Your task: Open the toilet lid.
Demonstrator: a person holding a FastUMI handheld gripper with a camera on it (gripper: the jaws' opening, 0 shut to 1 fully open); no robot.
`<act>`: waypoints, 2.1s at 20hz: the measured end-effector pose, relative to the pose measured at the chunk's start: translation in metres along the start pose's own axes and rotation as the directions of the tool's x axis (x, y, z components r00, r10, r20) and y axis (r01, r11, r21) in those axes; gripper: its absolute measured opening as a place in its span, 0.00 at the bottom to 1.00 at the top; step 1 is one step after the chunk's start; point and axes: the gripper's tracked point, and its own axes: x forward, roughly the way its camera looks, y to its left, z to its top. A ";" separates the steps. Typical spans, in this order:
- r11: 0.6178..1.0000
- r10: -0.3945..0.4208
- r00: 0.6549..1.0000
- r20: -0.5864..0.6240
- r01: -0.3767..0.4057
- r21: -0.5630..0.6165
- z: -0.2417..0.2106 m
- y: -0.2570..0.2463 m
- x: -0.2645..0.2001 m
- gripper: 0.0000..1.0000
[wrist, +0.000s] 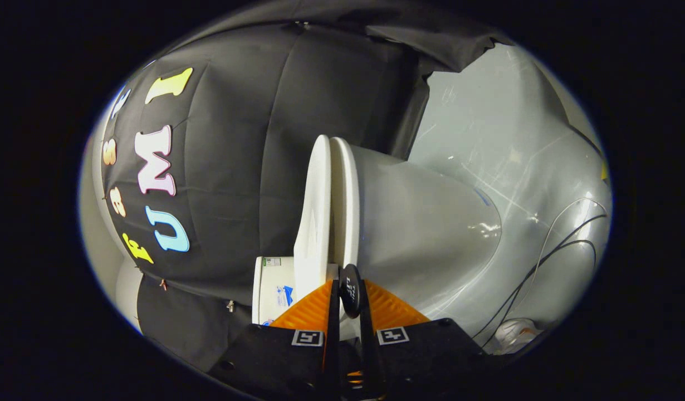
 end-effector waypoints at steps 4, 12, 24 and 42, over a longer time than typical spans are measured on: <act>1.000 0.010 1.000 0.023 -0.010 0.007 0.000 -0.008 0.011 0.05; 1.000 0.020 0.999 0.031 -0.021 0.020 0.000 0.002 0.001 0.05; 0.989 0.005 0.995 0.098 0.010 -0.150 0.002 0.044 -0.013 0.05; 0.843 -0.058 0.958 0.281 0.198 -0.500 -0.042 0.208 -0.031 0.05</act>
